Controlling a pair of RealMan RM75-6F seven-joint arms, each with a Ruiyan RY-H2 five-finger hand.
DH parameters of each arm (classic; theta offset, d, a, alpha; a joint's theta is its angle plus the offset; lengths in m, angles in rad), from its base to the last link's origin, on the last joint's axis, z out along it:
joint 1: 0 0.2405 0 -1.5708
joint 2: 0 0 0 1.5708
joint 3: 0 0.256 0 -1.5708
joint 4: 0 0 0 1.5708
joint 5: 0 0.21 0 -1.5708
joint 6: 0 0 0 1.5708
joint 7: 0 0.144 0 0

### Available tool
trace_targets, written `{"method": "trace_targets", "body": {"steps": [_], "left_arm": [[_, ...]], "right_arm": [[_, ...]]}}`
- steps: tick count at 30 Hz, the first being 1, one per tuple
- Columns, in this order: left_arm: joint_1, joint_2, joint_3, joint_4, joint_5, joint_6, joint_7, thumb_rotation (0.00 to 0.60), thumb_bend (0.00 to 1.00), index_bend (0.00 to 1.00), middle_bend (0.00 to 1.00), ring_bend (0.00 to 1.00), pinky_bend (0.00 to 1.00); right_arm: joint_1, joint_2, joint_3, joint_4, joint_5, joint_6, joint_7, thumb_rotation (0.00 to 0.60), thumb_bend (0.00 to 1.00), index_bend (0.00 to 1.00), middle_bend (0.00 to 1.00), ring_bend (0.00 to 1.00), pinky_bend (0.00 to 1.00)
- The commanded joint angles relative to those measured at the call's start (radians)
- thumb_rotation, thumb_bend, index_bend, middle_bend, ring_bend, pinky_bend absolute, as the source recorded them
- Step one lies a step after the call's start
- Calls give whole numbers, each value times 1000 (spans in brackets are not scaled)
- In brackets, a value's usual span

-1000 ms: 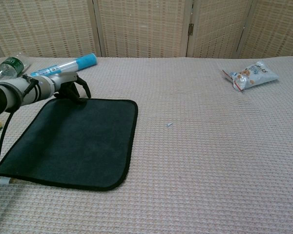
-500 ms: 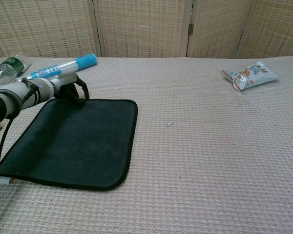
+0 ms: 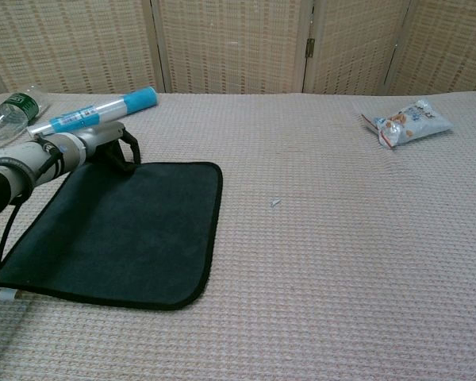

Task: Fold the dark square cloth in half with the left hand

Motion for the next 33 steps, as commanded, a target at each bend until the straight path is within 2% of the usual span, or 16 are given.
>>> {"method": "trace_targets", "body": {"steps": [1,9,19,28,33], "left_arm": [[3,-10,8,14,18,29,-16,600,505,594,1000,1000,1000],[7,-26,18,39,46,70,-53,600,507,686,1000,1000,1000],[51,-4,42,-17,90,203,-58,600,507,698,1000,1000,1000],[185,72,105,-239,159,442,32,600,507,700,1000,1000,1000],[267,135,145,-424,197,576,131,600,507,701,1000,1000,1000]], "right_arm": [[0,0,0,0,0,0,0,600,347,0,0,0,0],[-1,1,0,-1,-2,0,2,600,348,0,0,0,0],[-5,1,-5,-5,-22,16,4,600,348,0,0,0,0],[-15,0,-19,-20,-67,51,-10,600,348,0,0,0,0],[-23,0,-28,-28,-94,74,-17,600,347,0,0,0,0]]}}
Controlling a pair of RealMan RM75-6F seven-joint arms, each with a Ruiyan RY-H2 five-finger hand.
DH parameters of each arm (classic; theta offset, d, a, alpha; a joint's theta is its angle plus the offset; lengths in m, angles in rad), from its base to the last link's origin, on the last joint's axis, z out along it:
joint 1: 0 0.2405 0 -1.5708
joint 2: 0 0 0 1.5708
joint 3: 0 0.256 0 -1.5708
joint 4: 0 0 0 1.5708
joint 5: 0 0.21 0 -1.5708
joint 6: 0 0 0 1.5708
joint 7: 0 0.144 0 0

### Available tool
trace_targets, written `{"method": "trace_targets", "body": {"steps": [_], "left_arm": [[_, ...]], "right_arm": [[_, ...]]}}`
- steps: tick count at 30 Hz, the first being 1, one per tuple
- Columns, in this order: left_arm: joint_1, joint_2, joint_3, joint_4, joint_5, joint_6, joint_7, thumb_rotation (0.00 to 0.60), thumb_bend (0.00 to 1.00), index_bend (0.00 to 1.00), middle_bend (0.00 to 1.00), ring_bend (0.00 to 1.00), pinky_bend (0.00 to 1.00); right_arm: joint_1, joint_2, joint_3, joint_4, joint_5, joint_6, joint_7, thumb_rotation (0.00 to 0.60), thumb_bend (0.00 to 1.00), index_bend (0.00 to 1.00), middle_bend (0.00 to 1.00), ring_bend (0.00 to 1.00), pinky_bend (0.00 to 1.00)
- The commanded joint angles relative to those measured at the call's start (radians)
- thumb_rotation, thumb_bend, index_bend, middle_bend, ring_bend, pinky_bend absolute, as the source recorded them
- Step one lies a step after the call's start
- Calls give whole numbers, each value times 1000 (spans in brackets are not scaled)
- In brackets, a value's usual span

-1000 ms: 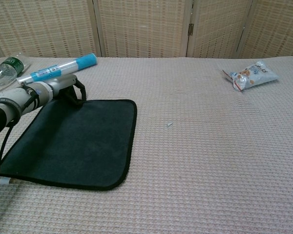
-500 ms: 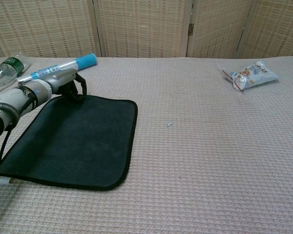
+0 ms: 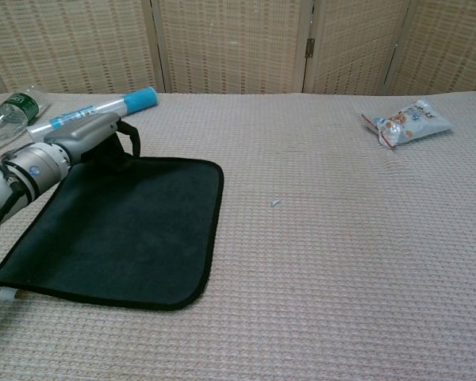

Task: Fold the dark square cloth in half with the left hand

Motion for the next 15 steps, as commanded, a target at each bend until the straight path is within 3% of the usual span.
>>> {"method": "trace_targets", "body": {"steps": [1,7,15], "left_arm": [[85,66,45,-163,45,113,97,600,507,701,1000,1000,1000],[176,125,93,-344,80,232,205,600,507,701,1000,1000,1000],[274,181,148,-489,128,343,254,600,507,702,1000,1000,1000]], "right_arm": [[-5,0,-5,-4,-14,14,-4,600,347,0,0,0,0],[-21,3,-17,-12,-56,61,-6,600,347,0,0,0,0],[-30,3,-32,-16,-100,90,-11,600,348,0,0,0,0]]}}
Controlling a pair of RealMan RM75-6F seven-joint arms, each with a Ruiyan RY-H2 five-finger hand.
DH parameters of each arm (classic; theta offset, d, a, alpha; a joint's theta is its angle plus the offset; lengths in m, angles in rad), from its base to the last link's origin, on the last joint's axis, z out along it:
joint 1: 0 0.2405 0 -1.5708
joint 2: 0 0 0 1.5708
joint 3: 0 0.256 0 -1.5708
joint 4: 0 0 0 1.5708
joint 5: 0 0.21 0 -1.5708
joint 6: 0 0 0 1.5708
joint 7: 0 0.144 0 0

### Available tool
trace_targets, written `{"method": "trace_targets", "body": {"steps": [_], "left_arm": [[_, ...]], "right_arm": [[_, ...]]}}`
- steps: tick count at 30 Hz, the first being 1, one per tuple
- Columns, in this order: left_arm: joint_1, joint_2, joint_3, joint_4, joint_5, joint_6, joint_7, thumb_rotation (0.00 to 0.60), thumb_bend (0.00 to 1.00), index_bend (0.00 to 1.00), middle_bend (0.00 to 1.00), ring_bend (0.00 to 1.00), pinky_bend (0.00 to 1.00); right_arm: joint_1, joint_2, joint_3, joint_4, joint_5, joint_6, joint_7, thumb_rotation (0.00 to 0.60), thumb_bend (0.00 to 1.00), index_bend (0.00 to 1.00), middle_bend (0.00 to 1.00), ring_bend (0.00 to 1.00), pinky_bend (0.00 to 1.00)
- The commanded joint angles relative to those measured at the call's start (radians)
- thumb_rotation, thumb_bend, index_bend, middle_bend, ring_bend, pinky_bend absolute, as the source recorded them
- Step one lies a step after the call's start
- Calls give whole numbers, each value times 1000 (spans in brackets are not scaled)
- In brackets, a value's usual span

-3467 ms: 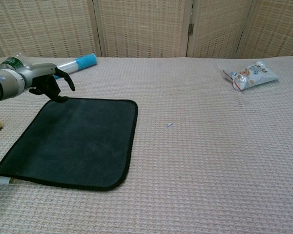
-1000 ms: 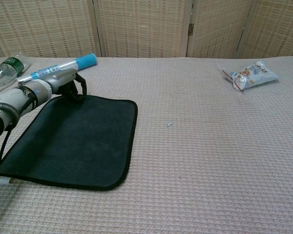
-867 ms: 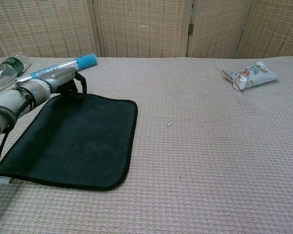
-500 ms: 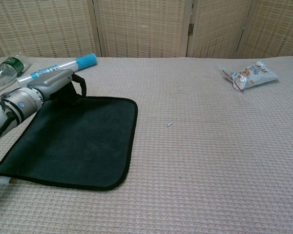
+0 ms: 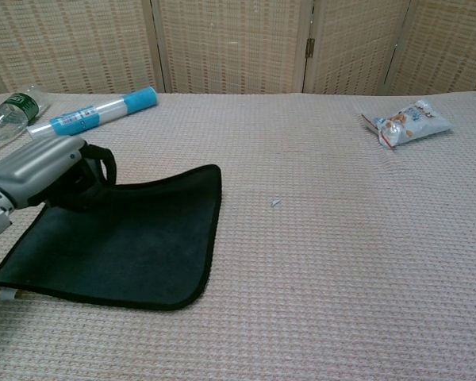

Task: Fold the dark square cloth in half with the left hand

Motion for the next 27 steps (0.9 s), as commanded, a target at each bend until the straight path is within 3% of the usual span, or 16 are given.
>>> {"method": "trace_targets", "body": {"steps": [1,11,27], "left_arm": [[41,25,36,-52,32,41,33,600,507,702,1000,1000,1000],[100,7,69,-69,73,80,66,600,507,702,1000,1000,1000],[170,69,99,-201,119,119,131,600,507,702,1000,1000,1000]], "right_arm": [[-1,-1,-5,-2,-13,7,-5,600,348,0,0,0,0],[-6,-5,-16,-8,-46,30,-20,600,348,0,0,0,0],[-10,-10,-20,-4,-56,44,-27,600,348,0,0,0,0]]}}
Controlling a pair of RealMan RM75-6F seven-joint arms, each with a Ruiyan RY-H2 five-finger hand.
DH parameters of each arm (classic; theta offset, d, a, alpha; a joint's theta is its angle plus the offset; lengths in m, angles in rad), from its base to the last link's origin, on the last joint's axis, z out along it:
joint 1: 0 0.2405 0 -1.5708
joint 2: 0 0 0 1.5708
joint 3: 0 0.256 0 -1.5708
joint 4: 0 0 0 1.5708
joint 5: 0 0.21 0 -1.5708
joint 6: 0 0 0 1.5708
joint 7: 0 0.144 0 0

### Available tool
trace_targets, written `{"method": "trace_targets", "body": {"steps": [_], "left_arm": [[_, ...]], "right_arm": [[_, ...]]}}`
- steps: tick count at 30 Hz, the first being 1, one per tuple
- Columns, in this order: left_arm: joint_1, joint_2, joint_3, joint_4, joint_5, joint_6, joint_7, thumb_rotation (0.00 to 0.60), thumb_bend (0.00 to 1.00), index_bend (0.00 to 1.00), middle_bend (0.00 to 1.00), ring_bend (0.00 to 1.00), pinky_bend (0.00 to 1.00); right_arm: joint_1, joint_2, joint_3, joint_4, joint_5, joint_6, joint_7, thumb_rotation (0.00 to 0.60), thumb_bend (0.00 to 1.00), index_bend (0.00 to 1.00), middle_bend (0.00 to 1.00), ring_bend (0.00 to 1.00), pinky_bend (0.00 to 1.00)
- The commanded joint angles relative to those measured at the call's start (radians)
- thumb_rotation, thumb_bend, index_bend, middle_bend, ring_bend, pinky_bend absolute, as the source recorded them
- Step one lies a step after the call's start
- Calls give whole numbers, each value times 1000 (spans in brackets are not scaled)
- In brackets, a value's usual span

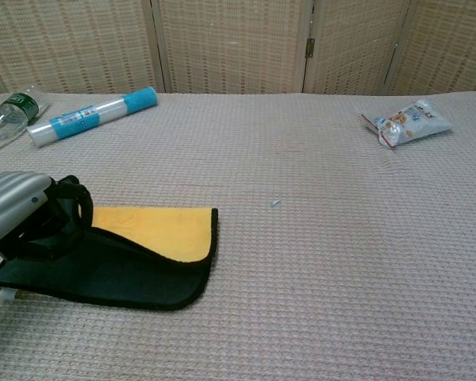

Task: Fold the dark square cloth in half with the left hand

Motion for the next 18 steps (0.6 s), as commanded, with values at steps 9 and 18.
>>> {"method": "trace_targets", "body": {"steps": [9,18], "left_arm": [[30,18,9,-18,19,8,3,600,507,703,1000,1000,1000],[63,21,27,-17,46,24,7,600,507,703,1000,1000,1000]], "right_arm": [[1,-5,-2,-1,-2,-2,-12,600,347,0,0,0,0],[0,-8,-4,-2,-6,1,-22,600,348,0,0,0,0]]}}
